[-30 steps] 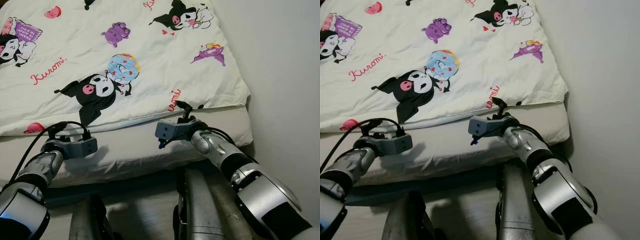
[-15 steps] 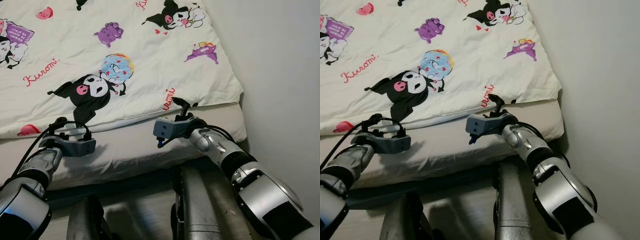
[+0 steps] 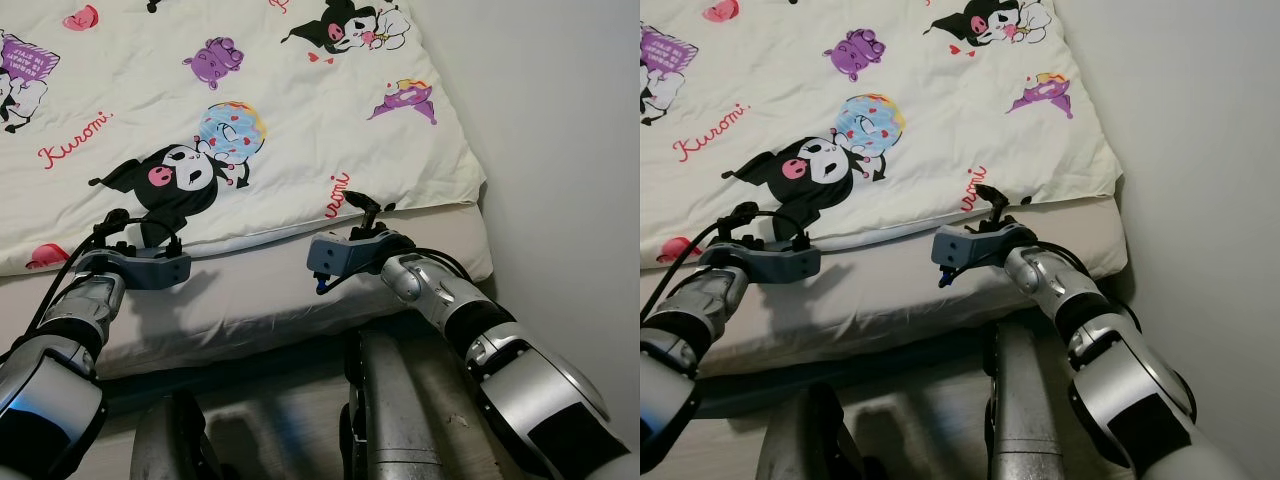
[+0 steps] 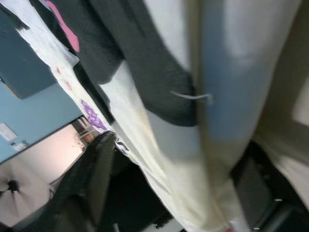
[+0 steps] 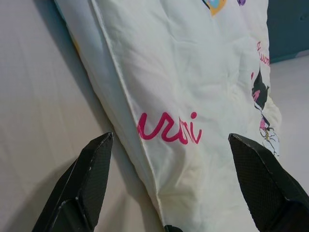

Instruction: Clean up the room

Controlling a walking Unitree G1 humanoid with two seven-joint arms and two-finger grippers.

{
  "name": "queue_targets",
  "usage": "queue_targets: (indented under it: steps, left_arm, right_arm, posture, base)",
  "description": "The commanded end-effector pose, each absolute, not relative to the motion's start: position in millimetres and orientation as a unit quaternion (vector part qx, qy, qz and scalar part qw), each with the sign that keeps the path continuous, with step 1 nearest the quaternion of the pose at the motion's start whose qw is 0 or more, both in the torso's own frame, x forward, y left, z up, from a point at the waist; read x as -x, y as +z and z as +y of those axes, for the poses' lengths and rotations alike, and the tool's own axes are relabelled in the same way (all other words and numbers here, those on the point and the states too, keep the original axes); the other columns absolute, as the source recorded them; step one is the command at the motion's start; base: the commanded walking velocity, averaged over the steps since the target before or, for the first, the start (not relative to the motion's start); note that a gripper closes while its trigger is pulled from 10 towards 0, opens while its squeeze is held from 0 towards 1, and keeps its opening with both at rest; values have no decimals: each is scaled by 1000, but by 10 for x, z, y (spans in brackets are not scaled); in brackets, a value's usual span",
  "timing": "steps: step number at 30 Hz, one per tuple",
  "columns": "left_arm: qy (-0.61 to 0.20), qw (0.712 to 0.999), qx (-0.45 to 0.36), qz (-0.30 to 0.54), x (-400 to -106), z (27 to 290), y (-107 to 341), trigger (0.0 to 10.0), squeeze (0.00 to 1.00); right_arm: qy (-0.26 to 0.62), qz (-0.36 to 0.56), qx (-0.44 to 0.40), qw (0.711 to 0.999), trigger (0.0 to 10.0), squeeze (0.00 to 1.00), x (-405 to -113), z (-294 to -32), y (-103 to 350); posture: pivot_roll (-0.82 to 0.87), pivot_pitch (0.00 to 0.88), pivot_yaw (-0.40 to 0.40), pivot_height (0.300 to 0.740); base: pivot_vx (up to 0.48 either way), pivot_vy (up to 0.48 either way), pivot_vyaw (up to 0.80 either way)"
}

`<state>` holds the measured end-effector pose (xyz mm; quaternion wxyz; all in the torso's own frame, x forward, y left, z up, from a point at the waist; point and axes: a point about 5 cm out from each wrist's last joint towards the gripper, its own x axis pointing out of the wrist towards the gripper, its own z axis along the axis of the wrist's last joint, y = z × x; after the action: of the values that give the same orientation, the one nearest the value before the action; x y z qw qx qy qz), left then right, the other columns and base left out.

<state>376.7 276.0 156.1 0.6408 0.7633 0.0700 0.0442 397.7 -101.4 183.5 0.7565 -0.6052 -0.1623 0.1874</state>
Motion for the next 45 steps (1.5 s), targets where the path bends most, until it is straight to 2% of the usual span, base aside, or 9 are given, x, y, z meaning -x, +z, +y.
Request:
queue_targets:
  steps: [1, 22, 25, 26, 30, 35, 39, 45]
  left_arm:
    - [40, 656, -746, 112, -3704, 2863, 1471, 0, 0]
    - [18, 694, -707, 132, -3684, 2877, 1428, 0, 0]
    - [-1, 718, -683, 135, -3709, 2836, 1449, 0, 0]
    - [-1, 718, -683, 135, -3709, 2836, 1449, 0, 0]
    - [-33, 739, -656, 147, -3737, 2805, 1489, 0, 0]
    - [-81, 745, -644, 154, -3769, 2749, 1543, 0, 0]
    - [-119, 744, -636, 164, -3776, 2714, 1561, 0, 0]
    - [-244, 734, -587, 238, -3663, 2718, 1444, 0, 0]
  right_arm:
    - [197, -159, 603, 757, 10000, 0, -3956, -1030, 1787]
    - [190, -159, 595, 765, 10000, 0, -3966, -1026, 1807]
    - [186, -155, 583, 776, 10000, 0, -3966, -1029, 1796]
    - [186, -155, 583, 776, 10000, 0, -3966, -1029, 1796]
    - [186, -153, 569, 786, 10000, 0, -3969, -1026, 1810]
    - [186, -153, 562, 791, 10000, 0, -3971, -1038, 1822]
    - [187, -152, 560, 793, 10000, 0, -3968, -1046, 1812]
    - [188, -146, 555, 797, 10000, 0, -3953, -1061, 1762]
  posture:
    - [-279, 479, 2, 456]
    - [-231, 461, 5, 456]
    - [-154, 450, 15, 456]
    - [-154, 450, 15, 456]
    - [-118, 449, 23, 456]
    - [-86, 446, 37, 456]
    - [-75, 443, 42, 456]
    - [-46, 440, 56, 456]
  base:
    - [0, 0, 0]
    - [0, 0, 0]
    - [0, 0, 0]
    - [0, 0, 0]
    - [0, 0, 0]
    - [0, 0, 0]
    - [0, 0, 0]
    - [0, 0, 0]
